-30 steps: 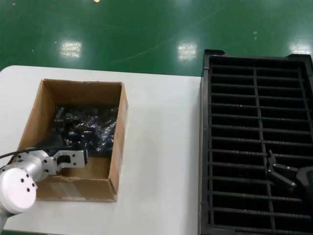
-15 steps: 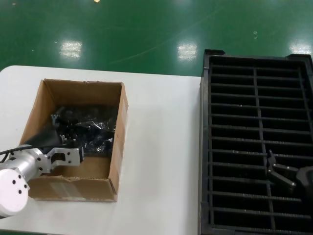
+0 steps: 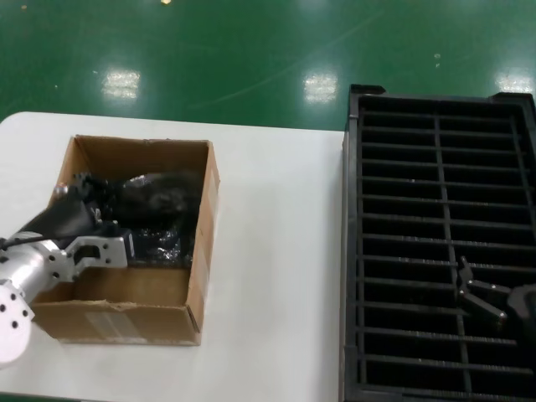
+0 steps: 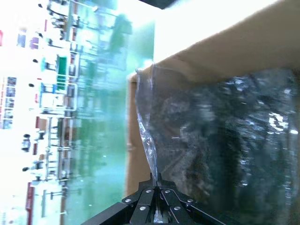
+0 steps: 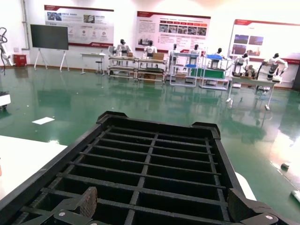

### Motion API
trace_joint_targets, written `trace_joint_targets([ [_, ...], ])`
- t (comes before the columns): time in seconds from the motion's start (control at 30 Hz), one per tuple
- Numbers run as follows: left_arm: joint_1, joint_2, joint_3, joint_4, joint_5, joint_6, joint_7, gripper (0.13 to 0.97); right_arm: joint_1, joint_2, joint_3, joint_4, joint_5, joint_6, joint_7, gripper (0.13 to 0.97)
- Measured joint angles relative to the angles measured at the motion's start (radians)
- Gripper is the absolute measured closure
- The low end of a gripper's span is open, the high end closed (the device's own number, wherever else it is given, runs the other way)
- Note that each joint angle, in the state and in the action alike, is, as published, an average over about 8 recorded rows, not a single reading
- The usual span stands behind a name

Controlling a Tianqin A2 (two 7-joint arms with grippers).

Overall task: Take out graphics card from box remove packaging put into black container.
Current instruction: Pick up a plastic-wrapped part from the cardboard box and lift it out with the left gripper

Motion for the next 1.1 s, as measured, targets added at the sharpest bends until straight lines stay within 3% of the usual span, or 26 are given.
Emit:
trace_joint_targets([
  [0.17, 0.062, -0.007, -0.073, -0.138, 0.031, 0.026, -0.029, 0.957, 0.000, 0.000, 0.000, 0.000, 0.000, 0.000, 0.000, 0.129],
  [0.43, 0.206, 0.009, -0.234, -0.437, 0.101, 0.098, -0.097, 0.957, 0.000, 0.000, 0.000, 0.000, 0.000, 0.000, 0.000, 0.129],
  [0.67, 0.340, 0.021, -0.332, -0.673, 0.111, 0.138, -0.124, 0.957, 0.000, 0.000, 0.000, 0.000, 0.000, 0.000, 0.000, 0.129],
  [0.87, 0.455, 0.020, -0.362, -0.800, 0.071, 0.136, -0.119, 0.957, 0.000, 0.000, 0.000, 0.000, 0.000, 0.000, 0.000, 0.129],
  [1.1, 0.579, 0.001, -0.335, -0.870, 0.008, 0.098, -0.074, 0.957, 0.000, 0.000, 0.000, 0.000, 0.000, 0.000, 0.000, 0.129],
])
